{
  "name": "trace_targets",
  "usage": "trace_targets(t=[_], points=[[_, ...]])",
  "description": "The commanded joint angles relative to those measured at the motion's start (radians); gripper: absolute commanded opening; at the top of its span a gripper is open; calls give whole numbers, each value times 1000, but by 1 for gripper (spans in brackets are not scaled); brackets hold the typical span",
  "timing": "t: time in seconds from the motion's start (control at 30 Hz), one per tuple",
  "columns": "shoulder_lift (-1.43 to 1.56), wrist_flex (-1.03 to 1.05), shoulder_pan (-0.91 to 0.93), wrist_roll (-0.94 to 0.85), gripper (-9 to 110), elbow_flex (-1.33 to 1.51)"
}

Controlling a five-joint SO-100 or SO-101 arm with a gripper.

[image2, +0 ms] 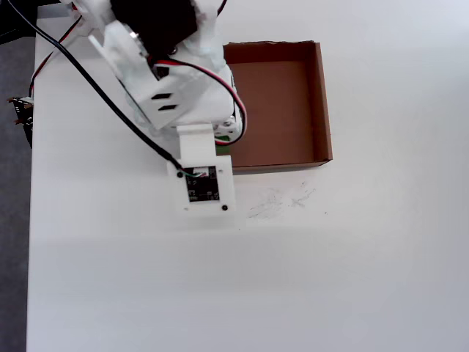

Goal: Grasp a green cube and put it in a box.

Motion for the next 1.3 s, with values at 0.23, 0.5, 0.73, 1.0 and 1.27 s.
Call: trace_targets(t=[0.23, 0.5, 0.73, 1.0, 1.27], points=[[92, -160, -222, 83, 14, 239], [89, -210, -239, 83, 14, 347], [150, -342, -244, 74, 16, 494], [166, -330, -236, 74, 25, 485], [158, -118, -143, 72, 26, 245]])
